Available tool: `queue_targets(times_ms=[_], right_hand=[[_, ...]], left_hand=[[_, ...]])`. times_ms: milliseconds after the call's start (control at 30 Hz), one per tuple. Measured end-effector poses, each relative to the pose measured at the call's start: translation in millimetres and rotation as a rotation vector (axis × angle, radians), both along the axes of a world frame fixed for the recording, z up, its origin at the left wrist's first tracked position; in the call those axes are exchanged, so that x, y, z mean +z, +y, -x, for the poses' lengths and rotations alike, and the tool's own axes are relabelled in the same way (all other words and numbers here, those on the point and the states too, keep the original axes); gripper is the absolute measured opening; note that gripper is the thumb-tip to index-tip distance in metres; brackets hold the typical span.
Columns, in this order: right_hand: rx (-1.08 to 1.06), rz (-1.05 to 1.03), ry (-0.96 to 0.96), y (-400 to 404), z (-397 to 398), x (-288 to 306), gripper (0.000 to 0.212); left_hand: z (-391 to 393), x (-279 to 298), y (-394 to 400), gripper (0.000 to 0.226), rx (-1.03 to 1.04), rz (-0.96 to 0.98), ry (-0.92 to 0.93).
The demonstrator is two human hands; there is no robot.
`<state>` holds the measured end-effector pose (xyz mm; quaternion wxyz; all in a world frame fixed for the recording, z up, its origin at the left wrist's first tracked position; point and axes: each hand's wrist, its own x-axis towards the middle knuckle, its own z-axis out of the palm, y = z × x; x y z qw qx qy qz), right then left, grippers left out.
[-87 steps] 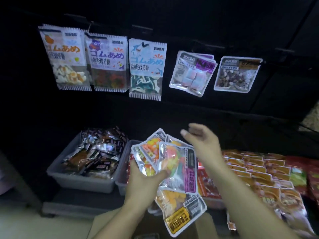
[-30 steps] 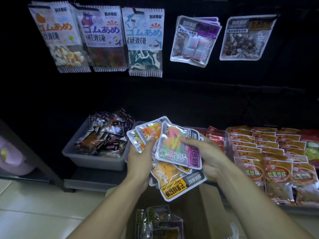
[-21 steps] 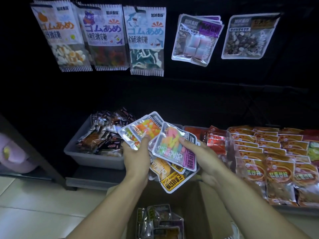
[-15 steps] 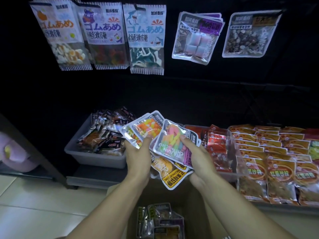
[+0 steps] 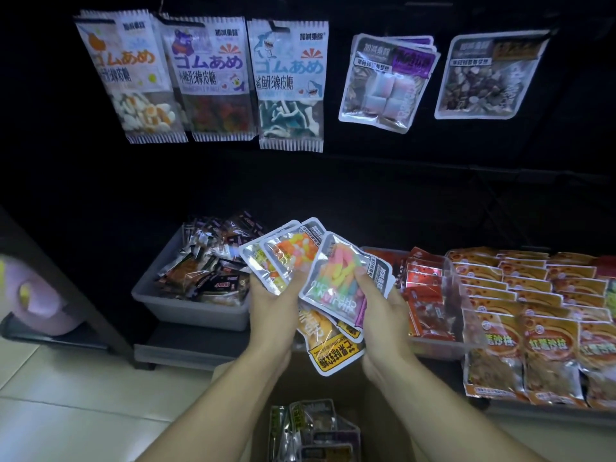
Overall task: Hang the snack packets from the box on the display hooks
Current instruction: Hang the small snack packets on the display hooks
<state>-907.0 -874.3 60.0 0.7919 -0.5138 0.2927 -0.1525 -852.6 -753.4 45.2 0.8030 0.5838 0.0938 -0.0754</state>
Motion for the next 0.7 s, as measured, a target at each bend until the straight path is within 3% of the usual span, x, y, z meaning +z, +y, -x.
queue_targets(times_ms=[100, 300, 400, 433, 500, 533, 700], right_hand=[[-0.009, -0.036, 0.023, -1, -1, -3, 0.019], [-0.058, -0.047, 0.062, -6, -10, -2, 0.054], [-0.117, -0.098, 0.055, -15, -13, -1, 0.1], [-0.136, -0.102, 0.048, -20, -13, 2, 0.093], [-0.145, -0.103, 0.06, -32, -14, 8, 0.051], [-0.159, -0.097, 0.072, -39, -16, 9, 0.04], [-0.127, -0.02, 0.005, -63, -19, 20, 0.039]], left_hand=[[1, 0, 0, 0.048, 0.021, -0.037, -0.012], [-5, 9, 5, 0.044, 0.058, -0.059, -0.089], [-7, 13, 8, 0.045, 0.064, -0.06, -0.107], [-8, 13, 9, 0.045, 0.062, -0.062, -0.103], [-8, 14, 10, 0.046, 0.052, -0.075, -0.081], [-8, 15, 11, 0.046, 0.045, -0.084, -0.07], [-9, 16, 13, 0.044, 0.029, -0.124, -0.057]])
